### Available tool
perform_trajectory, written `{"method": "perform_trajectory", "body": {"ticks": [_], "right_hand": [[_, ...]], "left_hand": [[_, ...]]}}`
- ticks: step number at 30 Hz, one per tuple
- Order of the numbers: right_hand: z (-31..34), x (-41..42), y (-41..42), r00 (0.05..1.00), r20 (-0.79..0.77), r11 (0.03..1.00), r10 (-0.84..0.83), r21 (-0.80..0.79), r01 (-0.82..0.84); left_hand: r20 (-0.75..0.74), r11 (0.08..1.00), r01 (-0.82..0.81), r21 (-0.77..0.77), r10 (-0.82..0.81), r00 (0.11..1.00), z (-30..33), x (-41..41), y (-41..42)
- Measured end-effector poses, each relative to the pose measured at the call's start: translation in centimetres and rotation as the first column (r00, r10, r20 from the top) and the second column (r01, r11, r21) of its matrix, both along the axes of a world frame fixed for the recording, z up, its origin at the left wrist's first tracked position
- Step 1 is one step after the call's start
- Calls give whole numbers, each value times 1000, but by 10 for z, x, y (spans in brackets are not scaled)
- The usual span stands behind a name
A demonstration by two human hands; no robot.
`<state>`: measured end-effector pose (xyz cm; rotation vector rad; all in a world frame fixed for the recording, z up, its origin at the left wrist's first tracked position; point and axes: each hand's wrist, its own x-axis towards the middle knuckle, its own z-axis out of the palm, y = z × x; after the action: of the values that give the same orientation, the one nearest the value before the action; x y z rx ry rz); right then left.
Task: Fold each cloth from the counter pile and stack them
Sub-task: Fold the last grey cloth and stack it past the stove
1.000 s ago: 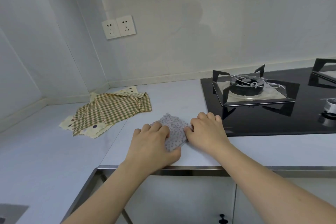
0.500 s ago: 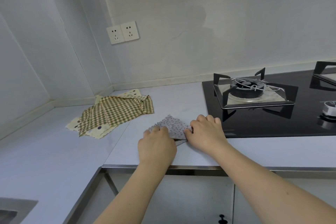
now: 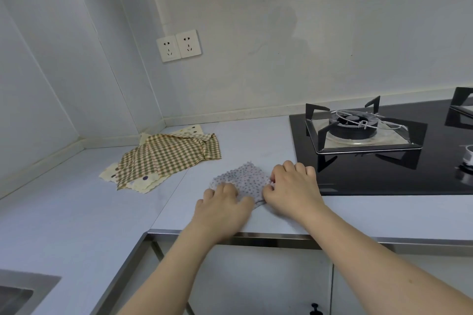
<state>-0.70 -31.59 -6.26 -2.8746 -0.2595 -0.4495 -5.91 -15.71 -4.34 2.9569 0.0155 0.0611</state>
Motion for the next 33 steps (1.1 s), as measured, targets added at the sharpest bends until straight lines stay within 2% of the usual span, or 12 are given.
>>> {"method": "perform_trajectory", "body": {"ticks": [4,5,8,10,13,15,18,20,23,27,30,33], "right_hand": [[1,-2,-1,1000,-12,998,-26,-49,25],[2,-2,-1,1000,-18,998,-21,-56,20],[2,0,-2,999,-24,1000,24,-18,-25],[3,0,-3,997,-2,992,83,101,-82],[5,-1,-7,986,21,942,165,294,-164],[6,0,-9,980,24,887,197,421,-188],[3,2,-12,972,68,779,225,587,-222],[1,4,-13,969,111,695,223,678,-238],[-3,10,-17,967,161,577,199,778,-249],[-6,16,-18,963,172,428,207,869,-248],[-5,17,-18,969,154,378,194,900,-219],[-2,15,-20,975,151,310,164,930,-196]], "left_hand": [[-11,985,-21,-172,20,1000,3,9,21],[-25,991,38,-126,-42,999,2,10,24],[-262,989,142,-29,-145,954,14,18,36],[-308,970,82,-227,-152,939,27,31,42],[-159,804,-97,-586,3,987,28,58,44],[-201,745,-175,-644,56,978,20,78,42],[-265,703,-194,-684,8,964,19,95,31],[-251,600,-164,-783,-63,966,19,104,23],[-79,519,-15,-855,-101,992,4,110,15],[247,579,268,-770,-117,962,-14,104,13],[342,523,331,-786,-79,936,-14,103,15],[365,539,325,-777,-36,931,-12,100,12]]}}
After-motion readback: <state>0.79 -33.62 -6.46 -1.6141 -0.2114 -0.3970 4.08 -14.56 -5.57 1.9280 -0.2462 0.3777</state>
